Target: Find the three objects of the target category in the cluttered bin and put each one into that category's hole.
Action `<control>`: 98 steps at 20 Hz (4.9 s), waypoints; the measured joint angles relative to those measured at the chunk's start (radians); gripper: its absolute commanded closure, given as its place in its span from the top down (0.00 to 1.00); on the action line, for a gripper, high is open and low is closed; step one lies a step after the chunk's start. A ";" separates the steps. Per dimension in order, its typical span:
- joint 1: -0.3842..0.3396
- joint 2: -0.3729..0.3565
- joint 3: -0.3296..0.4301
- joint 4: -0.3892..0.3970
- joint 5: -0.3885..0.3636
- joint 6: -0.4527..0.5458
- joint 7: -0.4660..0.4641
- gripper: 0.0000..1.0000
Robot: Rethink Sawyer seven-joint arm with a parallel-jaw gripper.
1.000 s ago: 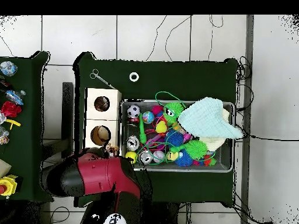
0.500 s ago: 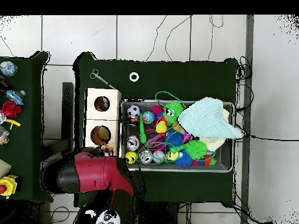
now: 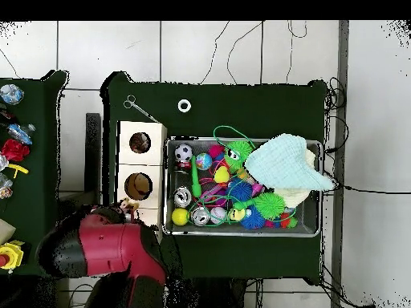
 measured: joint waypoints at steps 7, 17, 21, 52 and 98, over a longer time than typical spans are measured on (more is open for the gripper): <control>0.004 -0.039 0.000 0.045 0.045 0.000 0.000 0.00; -0.046 -0.049 0.000 0.141 0.050 -0.032 0.000 0.00; -0.072 -0.045 -0.001 0.184 0.050 -0.081 0.000 0.00; 0.019 0.075 0.000 0.183 0.098 -0.141 0.000 0.00; -0.033 0.229 0.046 0.146 0.114 -0.178 0.002 0.00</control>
